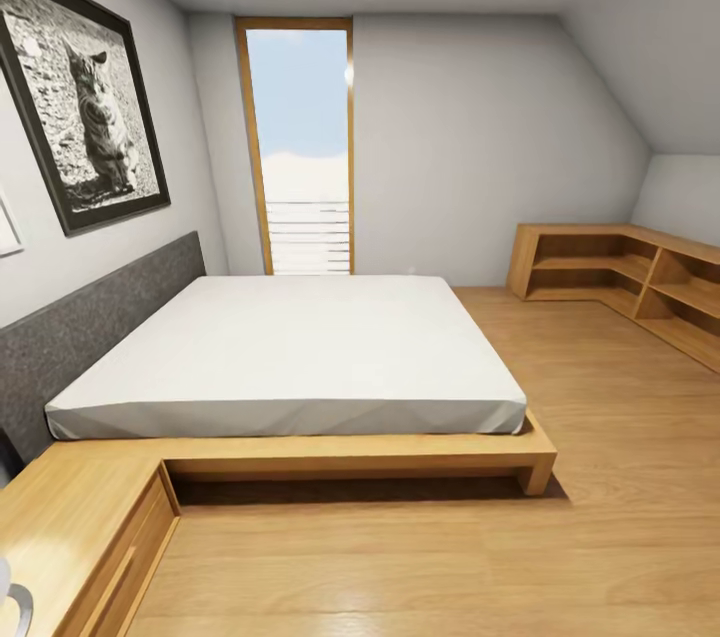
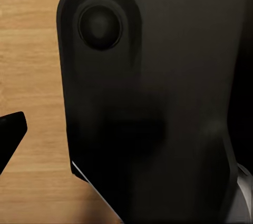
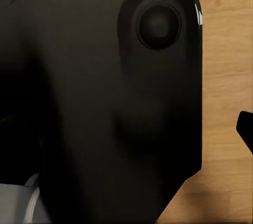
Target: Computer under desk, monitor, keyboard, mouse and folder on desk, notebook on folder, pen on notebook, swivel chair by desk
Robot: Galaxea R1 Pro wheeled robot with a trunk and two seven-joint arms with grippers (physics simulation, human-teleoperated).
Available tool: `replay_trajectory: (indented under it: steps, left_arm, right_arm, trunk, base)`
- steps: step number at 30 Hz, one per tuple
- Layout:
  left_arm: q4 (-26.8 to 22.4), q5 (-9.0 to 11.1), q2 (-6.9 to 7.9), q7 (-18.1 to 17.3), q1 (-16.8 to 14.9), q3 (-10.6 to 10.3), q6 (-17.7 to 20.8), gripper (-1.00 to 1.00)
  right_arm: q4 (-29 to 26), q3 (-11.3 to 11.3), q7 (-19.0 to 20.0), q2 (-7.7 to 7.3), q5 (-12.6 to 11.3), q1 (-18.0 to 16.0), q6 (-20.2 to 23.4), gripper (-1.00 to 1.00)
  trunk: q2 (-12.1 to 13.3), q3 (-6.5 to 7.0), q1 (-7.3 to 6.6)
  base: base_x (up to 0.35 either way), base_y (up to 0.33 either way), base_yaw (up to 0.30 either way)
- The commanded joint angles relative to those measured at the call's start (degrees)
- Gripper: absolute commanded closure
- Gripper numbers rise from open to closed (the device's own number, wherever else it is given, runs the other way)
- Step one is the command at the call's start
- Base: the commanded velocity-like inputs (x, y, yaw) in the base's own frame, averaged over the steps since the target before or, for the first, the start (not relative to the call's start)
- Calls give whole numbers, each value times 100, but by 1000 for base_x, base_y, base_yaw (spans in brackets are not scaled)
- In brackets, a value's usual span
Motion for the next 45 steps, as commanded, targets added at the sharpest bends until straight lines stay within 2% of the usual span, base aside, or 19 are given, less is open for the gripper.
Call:
replay_trajectory:
  steps: [1, 23, 36, 41, 43, 45]
  left_arm:
    - [-3, 1, 0, -1, -1, 0, -6, -100]
    - [-4, 1, 0, 25, -1, 0, 3, -100]
    - [-4, 30, 32, 38, -1, 31, 4, -100]
    - [-153, 35, 44, 42, -1, 28, 0, -100]
    - [-278, 35, 41, 42, -1, 28, -1, -100]
    - [-493, 36, 38, 38, -1, 27, -2, -100]
  right_arm:
    - [-1, -32, -1, 1, -67, -2, -8, -100]
    - [1, -16, 0, 2, -110, -2, -102, -100]
    - [-3, -28, -30, 4, -109, -2, -156, -100]
    - [-141, -30, -35, 5, -114, -2, -448, -100]
    - [-262, -31, -35, 4, -114, -2, -577, -100]
    - [-456, -38, -31, -6, -114, -2, -891, -100]
  trunk:
    - [39, 13, -23]
    - [921, 400, -506]
    - [1442, 559, -792]
    - [1643, 612, -901]
    - [1643, 597, -901]
    - [1643, 581, -901]
  base:
    - [0, 0, 0]
    - [0, 0, -3]
    - [0, 0, -130]
    - [0, 0, -174]
    - [0, 0, -170]
    - [0, 0, -168]
